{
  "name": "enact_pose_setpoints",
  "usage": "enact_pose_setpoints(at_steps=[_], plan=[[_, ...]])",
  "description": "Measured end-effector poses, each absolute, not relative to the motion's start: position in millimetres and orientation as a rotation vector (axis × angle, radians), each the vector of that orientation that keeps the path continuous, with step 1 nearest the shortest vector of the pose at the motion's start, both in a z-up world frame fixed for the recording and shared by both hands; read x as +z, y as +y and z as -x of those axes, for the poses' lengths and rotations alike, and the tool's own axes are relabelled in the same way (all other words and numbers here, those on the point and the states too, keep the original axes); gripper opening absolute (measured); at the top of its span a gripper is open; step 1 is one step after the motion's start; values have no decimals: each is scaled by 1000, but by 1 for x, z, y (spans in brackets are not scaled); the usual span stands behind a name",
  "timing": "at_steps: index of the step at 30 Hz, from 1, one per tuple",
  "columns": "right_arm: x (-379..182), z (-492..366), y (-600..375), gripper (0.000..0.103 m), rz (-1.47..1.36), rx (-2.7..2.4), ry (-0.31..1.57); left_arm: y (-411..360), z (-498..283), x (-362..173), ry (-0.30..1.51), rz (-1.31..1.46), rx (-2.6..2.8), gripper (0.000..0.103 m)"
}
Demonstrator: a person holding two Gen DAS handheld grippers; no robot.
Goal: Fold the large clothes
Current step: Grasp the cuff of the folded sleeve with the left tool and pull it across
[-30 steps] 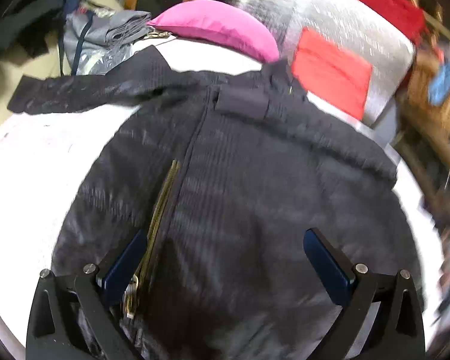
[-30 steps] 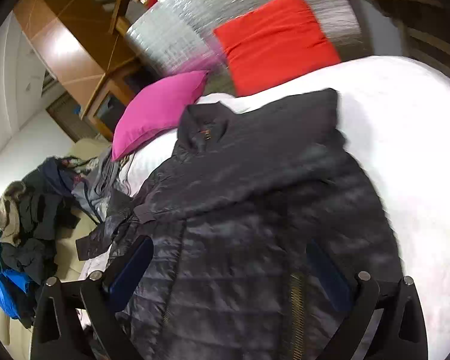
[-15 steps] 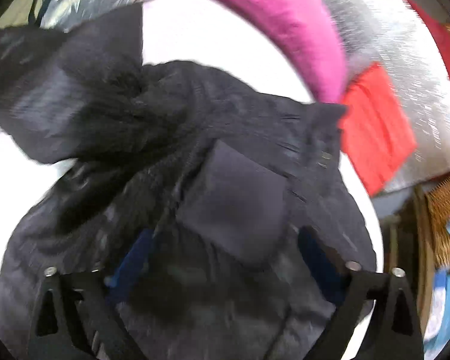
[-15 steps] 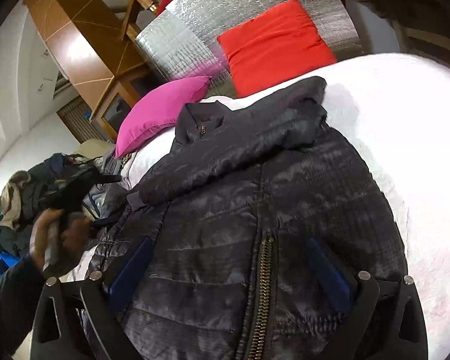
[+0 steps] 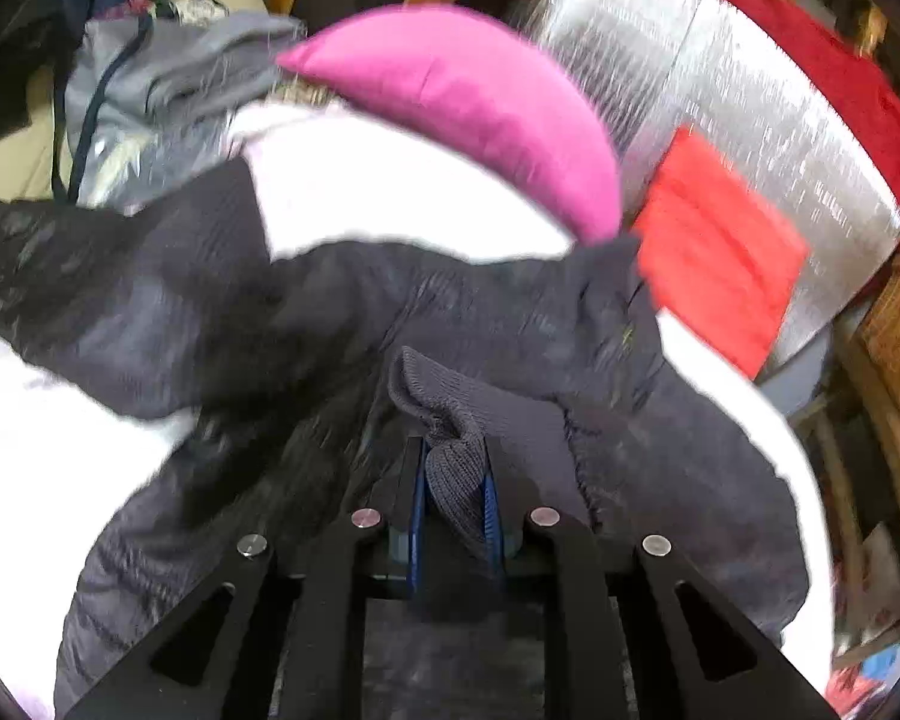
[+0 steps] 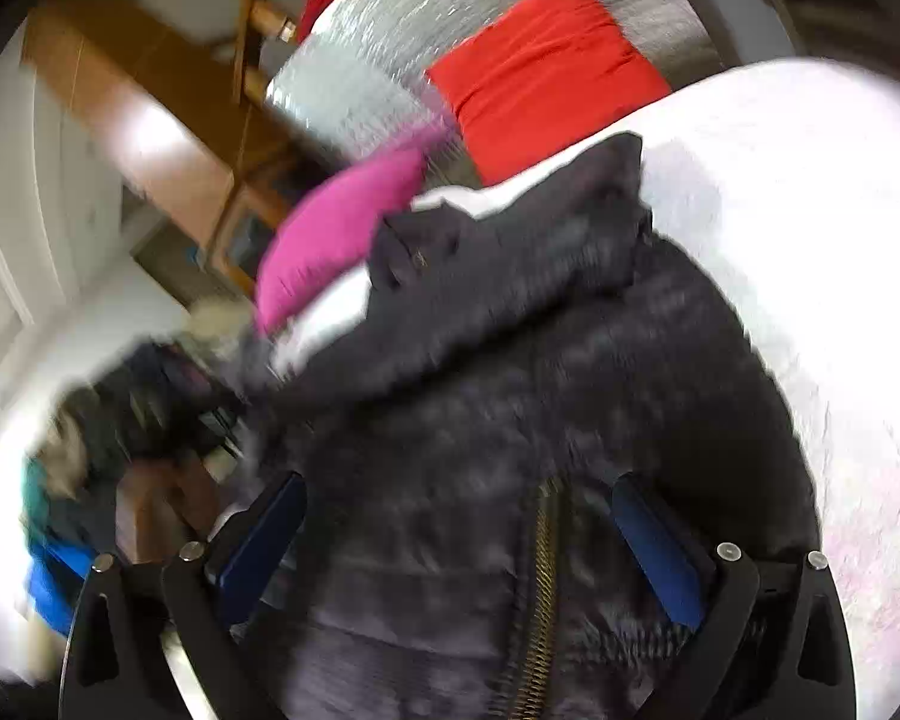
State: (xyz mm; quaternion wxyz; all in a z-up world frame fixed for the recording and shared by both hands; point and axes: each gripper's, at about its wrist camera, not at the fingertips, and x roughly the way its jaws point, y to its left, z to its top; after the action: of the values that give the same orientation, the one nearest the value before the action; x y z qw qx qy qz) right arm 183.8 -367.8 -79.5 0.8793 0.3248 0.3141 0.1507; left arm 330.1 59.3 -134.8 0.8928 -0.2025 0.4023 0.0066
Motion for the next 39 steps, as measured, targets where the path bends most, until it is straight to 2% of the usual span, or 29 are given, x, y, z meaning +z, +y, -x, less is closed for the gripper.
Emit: enact_pose_setpoints(at_steps=[3, 6, 10, 15, 16, 18, 19, 21, 23, 25, 27, 28, 29, 30, 31, 35, 39], plan=[[-53, -202, -404, 103, -696, 220, 607, 74, -333, -166, 892, 440, 38, 17], [-44, -245, -440, 103, -746, 152, 623, 78, -333, -172, 877, 429, 38, 18], [-64, -334, -462, 103, -792, 173, 778, 74, -333, -171, 869, 401, 31, 19], [-94, -397, -455, 100, -837, 180, 888, 78, -333, -173, 863, 402, 18, 19], [-99, -409, -448, 91, -812, 192, 923, 79, -333, -173, 862, 400, 16, 19], [-97, -421, -437, 24, -743, 192, 942, 79, -336, -172, 864, 388, 12, 19], [-86, -426, -428, 12, -672, 180, 935, 78, -336, -170, 866, 375, 7, 19], [-65, -427, -417, 12, -545, 179, 883, 76, -339, -159, 844, 347, -1, 19], [-53, -425, -414, 12, -474, 150, 844, 74, -343, -147, 803, 329, -18, 19], [-69, -433, -414, 13, -416, 90, 899, 68, -352, -149, 812, 297, -24, 19], [-87, -436, -418, 22, -417, 52, 969, 62, -362, -166, 891, 268, -18, 19], [-91, -430, -423, 42, -427, 21, 961, 60, -361, -168, 886, 244, -16, 20], [-90, -425, -427, 83, -436, 2, 942, 58, -360, -166, 874, 225, -15, 20], [-85, -415, -434, 95, -466, -5, 903, 58, -359, -165, 870, 220, -18, 21], [-77, -402, -441, 99, -521, 14, 856, 60, -359, -165, 869, 217, -21, 22], [-56, -364, -435, 99, -529, 93, 819, 63, -363, -167, 873, 233, -27, 25], [-69, -332, -409, 99, -456, 134, 888, 62, -365, -168, 868, 228, -21, 26]])
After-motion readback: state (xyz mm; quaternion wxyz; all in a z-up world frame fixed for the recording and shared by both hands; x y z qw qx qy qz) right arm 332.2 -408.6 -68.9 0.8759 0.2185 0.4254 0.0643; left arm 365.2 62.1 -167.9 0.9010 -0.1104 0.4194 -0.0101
